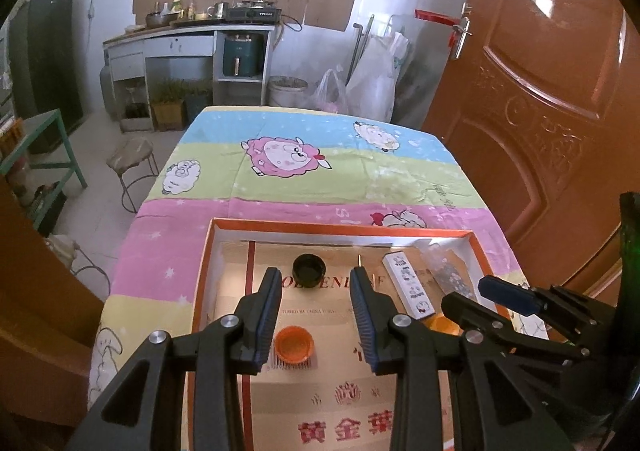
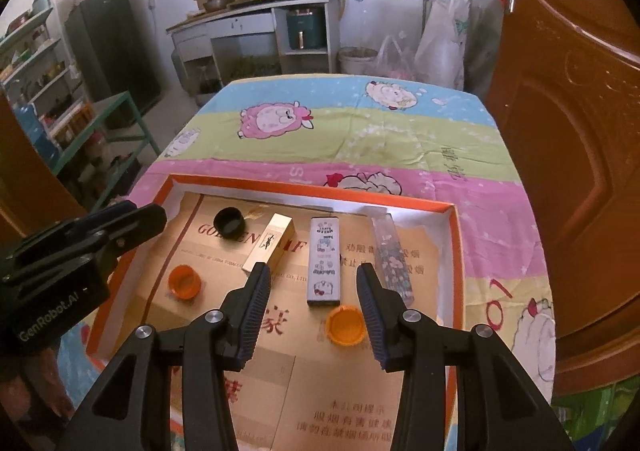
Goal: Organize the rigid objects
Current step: 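Move both tools back out of the box toward the quilt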
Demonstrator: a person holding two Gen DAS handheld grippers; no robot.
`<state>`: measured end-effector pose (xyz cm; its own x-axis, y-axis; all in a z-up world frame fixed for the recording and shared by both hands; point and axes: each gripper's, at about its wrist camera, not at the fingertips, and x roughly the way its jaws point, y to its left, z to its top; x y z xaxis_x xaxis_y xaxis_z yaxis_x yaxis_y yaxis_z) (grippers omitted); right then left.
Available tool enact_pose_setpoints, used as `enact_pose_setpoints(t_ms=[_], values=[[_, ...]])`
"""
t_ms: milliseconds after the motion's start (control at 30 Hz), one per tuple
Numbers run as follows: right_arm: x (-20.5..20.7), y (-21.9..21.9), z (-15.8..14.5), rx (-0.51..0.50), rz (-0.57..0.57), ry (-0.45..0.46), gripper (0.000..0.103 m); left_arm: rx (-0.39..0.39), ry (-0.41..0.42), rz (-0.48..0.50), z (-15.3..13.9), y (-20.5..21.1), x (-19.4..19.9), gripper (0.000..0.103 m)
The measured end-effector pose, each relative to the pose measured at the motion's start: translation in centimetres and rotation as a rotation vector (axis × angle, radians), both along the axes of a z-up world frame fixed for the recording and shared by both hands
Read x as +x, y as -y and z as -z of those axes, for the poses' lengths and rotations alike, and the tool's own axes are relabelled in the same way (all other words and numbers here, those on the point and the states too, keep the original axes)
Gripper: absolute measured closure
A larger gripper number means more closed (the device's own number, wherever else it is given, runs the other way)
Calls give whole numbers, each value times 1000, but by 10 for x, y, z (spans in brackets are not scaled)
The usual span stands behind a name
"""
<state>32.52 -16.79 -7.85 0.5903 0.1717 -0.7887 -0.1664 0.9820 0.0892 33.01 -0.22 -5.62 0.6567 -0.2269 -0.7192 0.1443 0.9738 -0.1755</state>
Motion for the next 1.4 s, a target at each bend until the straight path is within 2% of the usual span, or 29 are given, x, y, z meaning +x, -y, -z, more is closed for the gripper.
enact_pose_setpoints(t_ms=[767, 1400], values=[[-74, 1, -44, -2, 23, 73, 57, 26, 89, 11, -38, 1, -76, 68], [-139, -8, -50, -19, 7, 92, 57, 8, 122, 14, -45, -19, -134, 68]])
